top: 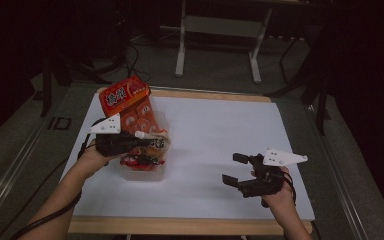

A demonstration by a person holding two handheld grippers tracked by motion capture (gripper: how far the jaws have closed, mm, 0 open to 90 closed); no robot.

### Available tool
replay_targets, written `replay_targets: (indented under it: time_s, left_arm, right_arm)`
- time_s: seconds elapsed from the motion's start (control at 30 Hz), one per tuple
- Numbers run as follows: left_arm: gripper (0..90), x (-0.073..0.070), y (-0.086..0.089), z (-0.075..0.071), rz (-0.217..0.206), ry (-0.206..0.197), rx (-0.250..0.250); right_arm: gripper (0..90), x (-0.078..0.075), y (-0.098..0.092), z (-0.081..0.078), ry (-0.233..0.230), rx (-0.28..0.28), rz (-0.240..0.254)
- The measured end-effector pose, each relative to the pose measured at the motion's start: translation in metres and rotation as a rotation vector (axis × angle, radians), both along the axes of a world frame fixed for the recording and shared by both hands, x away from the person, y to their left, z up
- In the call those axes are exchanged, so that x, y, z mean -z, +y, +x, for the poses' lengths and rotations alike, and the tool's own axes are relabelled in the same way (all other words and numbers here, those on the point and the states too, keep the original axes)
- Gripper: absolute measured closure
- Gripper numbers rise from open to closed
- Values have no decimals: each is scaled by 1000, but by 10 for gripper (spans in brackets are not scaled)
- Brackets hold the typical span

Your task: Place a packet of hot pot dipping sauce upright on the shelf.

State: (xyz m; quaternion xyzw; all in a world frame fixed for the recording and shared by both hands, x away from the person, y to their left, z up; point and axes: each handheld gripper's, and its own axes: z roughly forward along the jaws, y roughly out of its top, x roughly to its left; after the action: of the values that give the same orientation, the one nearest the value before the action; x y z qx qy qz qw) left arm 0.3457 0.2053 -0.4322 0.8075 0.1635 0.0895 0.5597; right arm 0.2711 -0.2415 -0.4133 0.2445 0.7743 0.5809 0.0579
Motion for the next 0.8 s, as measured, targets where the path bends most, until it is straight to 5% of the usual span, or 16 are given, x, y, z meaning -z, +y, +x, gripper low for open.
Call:
replay_targets:
  time_s: [0.33,0.37,0.4,0.47,0.63,0.8]
  left_arm:
    - [892,9,3,-1,33,56,-24]
    - [892,10,2,-1,64,84,-35]
    - [886,13,4,-1,58,133,-45]
    - [845,15,9,-2,20,159,-57]
    - [703,15,12,-6,-26,105,-56]
    - [600,9,10,-7,-55,103,-36]
  right_arm:
    - [148,0,1,0,4,-3,-4]
    - [148,0,1,0,4,-3,-4]
    - [148,0,1,0,3,-5,-11]
    - [148,1,2,0,4,-5,-13]
    - [148,1,4,0,7,-11,-16]
    - [148,1,4,0,9,-12,-17]
